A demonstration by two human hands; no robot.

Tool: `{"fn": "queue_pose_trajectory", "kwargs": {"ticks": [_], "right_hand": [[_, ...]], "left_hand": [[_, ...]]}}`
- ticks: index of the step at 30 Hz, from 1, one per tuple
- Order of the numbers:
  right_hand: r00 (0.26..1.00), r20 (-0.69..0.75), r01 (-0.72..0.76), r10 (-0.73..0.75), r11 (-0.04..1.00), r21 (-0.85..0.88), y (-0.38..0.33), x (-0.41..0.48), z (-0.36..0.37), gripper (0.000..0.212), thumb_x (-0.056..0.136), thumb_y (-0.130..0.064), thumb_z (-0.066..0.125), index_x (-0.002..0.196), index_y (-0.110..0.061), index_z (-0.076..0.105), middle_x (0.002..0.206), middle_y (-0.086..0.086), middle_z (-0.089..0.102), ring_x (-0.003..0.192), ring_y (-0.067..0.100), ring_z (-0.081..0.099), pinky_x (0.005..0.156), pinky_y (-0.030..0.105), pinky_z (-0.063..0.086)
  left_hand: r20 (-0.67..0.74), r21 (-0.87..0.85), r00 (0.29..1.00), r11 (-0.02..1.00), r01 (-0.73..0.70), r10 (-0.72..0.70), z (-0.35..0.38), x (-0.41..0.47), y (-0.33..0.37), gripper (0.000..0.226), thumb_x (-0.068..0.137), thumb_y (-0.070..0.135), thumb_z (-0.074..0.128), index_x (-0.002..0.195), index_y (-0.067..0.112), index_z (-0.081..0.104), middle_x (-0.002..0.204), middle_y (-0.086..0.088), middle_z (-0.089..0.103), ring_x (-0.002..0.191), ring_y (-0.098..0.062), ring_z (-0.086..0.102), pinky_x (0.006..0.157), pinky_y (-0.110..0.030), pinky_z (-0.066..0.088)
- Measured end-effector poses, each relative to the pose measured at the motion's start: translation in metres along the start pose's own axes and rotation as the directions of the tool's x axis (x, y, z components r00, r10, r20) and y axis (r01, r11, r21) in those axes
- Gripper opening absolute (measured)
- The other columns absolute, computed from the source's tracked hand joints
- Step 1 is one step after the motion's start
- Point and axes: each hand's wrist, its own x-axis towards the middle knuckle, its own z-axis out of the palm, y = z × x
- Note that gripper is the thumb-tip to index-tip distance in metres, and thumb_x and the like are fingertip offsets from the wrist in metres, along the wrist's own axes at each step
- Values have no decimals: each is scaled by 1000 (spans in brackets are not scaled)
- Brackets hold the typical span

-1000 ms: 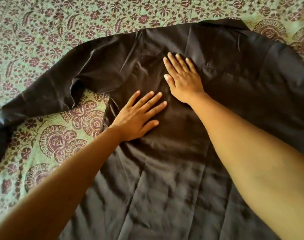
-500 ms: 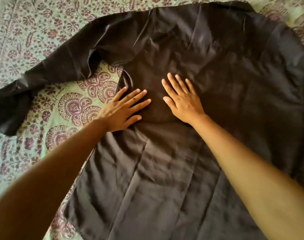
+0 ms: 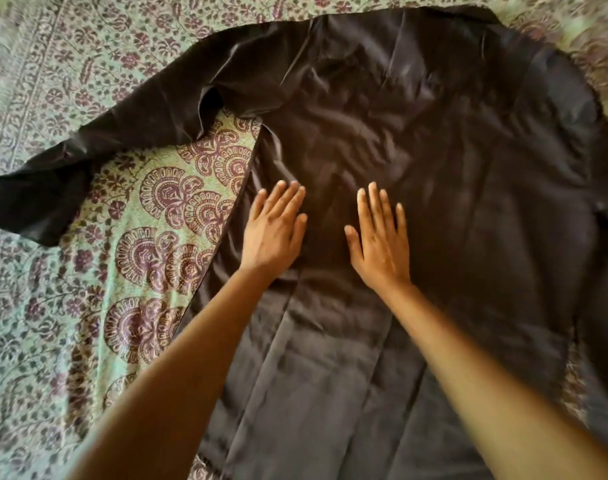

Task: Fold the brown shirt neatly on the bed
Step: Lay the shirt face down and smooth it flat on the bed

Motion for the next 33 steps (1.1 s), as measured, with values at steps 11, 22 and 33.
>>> {"fn": "queue_pose_trajectory", "kwargs": {"ticks": [11, 22, 33], "right_hand": [[995, 49, -83, 87, 994, -67, 6, -10, 8, 68, 92, -46, 13, 147, -7, 13, 156, 12, 10, 144, 23, 10, 116, 41, 3], [993, 0, -115, 115, 990, -78, 22, -84, 9, 63, 94, -40, 24, 144, -2, 23, 151, 17, 24, 139, 29, 28, 111, 40, 11], [980, 23, -195, 197, 977, -86, 63, -132, -3, 64, 93, -43, 24, 145, -4, 24, 152, 15, 24, 139, 28, 28, 112, 40, 13]], "left_hand": [[15, 171, 915, 902, 396, -404, -18, 16, -71, 56, 99, 36, 18, 150, 18, 2, 159, 1, 1, 145, -13, -4, 117, -44, -8], [45, 199, 942, 927, 317, -331, 11, -109, -30, 61, 93, 43, 17, 149, 17, 16, 156, -1, 16, 144, -18, 17, 116, -40, 3], [159, 148, 987, 989, -5, -19, 38, -159, 50, 60, 92, 43, 32, 146, 15, 28, 153, -3, 25, 140, -18, 25, 114, -41, 14]]}}
